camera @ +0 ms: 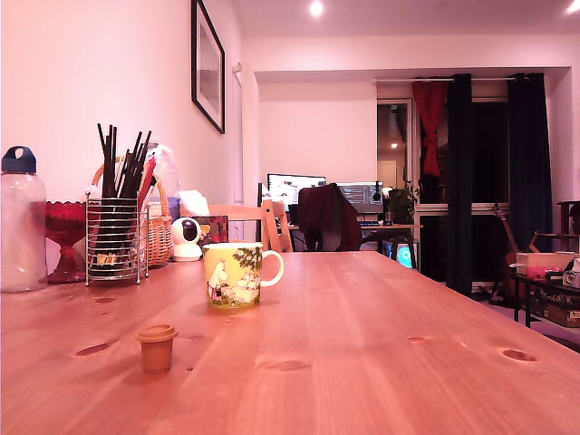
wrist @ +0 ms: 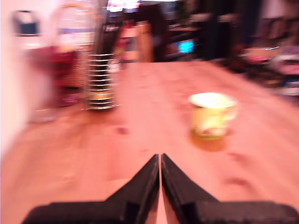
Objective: Pick the coffee capsule and then drop it inside the coffee cup in front of you
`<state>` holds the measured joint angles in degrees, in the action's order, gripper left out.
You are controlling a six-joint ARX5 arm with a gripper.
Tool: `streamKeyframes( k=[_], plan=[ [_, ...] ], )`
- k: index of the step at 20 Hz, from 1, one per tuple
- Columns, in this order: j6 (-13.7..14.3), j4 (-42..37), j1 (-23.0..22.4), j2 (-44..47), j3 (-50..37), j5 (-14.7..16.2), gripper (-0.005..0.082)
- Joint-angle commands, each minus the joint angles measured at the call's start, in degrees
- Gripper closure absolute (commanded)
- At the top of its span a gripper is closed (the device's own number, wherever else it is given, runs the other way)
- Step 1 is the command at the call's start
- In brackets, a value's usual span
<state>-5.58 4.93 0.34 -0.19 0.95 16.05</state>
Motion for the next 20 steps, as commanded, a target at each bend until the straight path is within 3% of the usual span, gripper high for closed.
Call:
streamKeyframes(
  k=[1,4,8,14,20],
  plan=[
    [-0.31,-0.68,-1.29,-0.55,-0.72,1.09,0.0790],
    [-0.90,0.13,-4.63,-0.55,-0.66,2.97,0.0790],
    [-1.53,1.55,-10.80,-0.55,-0.50,2.51,0.0790],
    [-1.46,7.48,-20.11,-0.52,-0.50,-1.75,0.0790],
    [-1.49,9.09,-26.32,1.07,-0.50,-4.85,0.0790]
  ],
)
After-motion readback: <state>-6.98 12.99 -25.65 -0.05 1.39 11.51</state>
